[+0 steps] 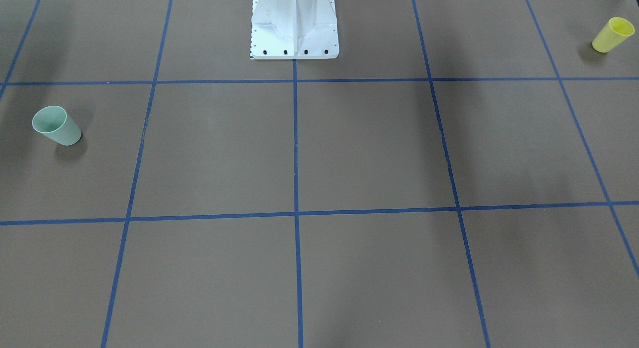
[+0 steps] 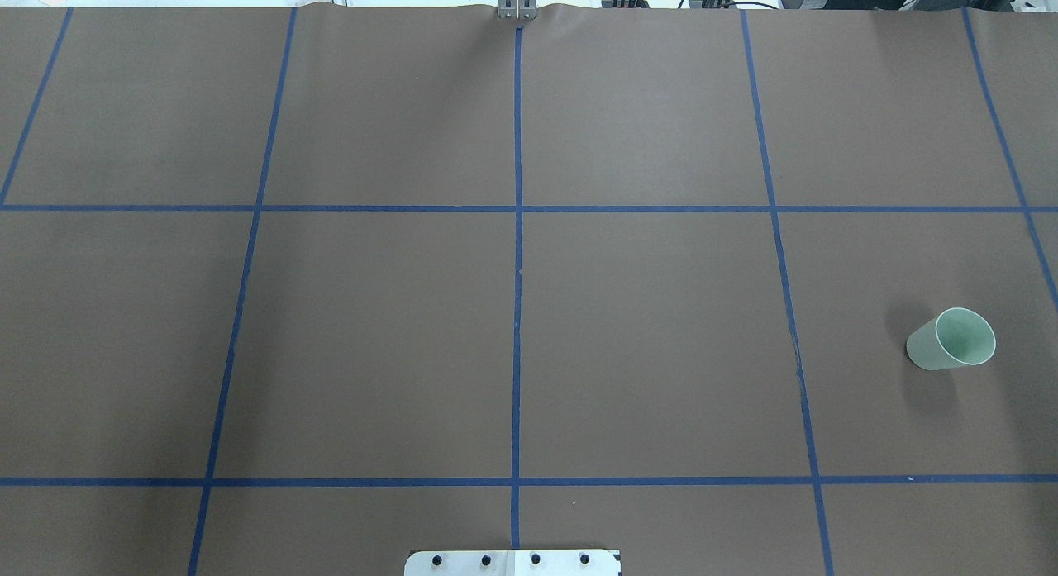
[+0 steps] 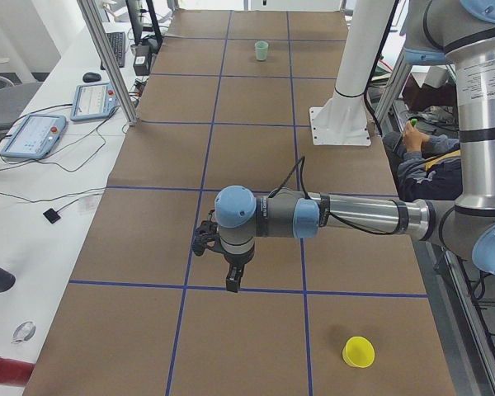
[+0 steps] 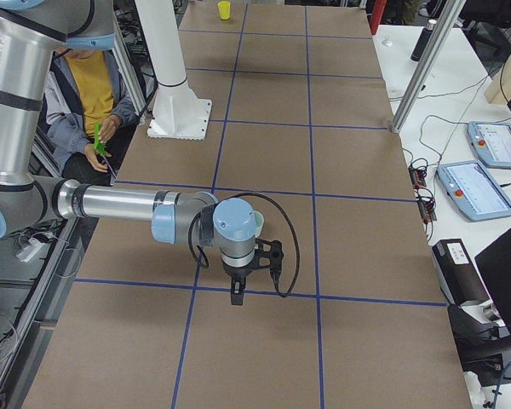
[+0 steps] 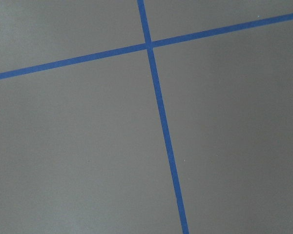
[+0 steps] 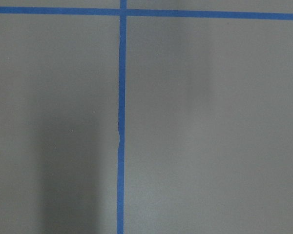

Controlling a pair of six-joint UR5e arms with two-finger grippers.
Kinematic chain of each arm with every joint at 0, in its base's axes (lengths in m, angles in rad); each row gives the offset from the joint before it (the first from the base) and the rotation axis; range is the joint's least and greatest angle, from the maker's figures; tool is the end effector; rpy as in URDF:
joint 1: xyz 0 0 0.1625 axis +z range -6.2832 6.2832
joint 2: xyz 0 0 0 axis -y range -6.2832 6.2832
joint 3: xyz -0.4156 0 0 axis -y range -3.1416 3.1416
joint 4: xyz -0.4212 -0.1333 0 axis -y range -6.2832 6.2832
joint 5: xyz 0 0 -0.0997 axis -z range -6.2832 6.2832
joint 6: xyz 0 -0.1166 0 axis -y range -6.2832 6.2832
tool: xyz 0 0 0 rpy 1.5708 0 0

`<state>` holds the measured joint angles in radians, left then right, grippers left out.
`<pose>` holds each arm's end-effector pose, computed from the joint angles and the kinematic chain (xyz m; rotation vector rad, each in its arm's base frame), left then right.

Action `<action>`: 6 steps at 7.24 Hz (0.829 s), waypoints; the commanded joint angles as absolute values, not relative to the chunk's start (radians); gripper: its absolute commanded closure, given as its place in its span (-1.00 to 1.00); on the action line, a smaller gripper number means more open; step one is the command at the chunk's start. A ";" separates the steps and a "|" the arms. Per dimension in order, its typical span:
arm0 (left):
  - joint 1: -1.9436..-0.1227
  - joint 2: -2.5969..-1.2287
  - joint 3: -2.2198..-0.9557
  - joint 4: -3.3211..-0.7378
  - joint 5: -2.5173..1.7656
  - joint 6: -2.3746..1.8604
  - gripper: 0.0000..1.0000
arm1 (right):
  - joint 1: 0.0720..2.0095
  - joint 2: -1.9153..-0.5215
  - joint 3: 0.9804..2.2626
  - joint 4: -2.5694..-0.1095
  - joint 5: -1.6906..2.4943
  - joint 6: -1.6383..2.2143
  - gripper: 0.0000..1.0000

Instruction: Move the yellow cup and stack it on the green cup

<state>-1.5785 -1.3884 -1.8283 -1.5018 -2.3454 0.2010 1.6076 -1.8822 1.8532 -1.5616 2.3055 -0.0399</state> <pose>-0.0552 -0.4444 0.6223 0.0866 0.7710 0.1859 0.0695 -0.3894 0.6588 0.0093 -0.7349 0.0043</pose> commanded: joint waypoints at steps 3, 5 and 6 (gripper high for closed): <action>-1.552 -1.384 -1.867 -1.497 -2.352 0.201 -1.00 | 1.608 -1.882 1.853 -1.559 2.310 -0.040 -1.00; -1.548 -1.385 -1.873 -1.500 -2.352 0.201 -1.00 | 1.608 -1.882 1.853 -1.557 2.310 -0.040 -1.00; -1.548 -1.391 -1.881 -1.502 -2.353 0.199 -1.00 | 1.608 -1.873 1.855 -1.557 2.307 -0.041 -1.00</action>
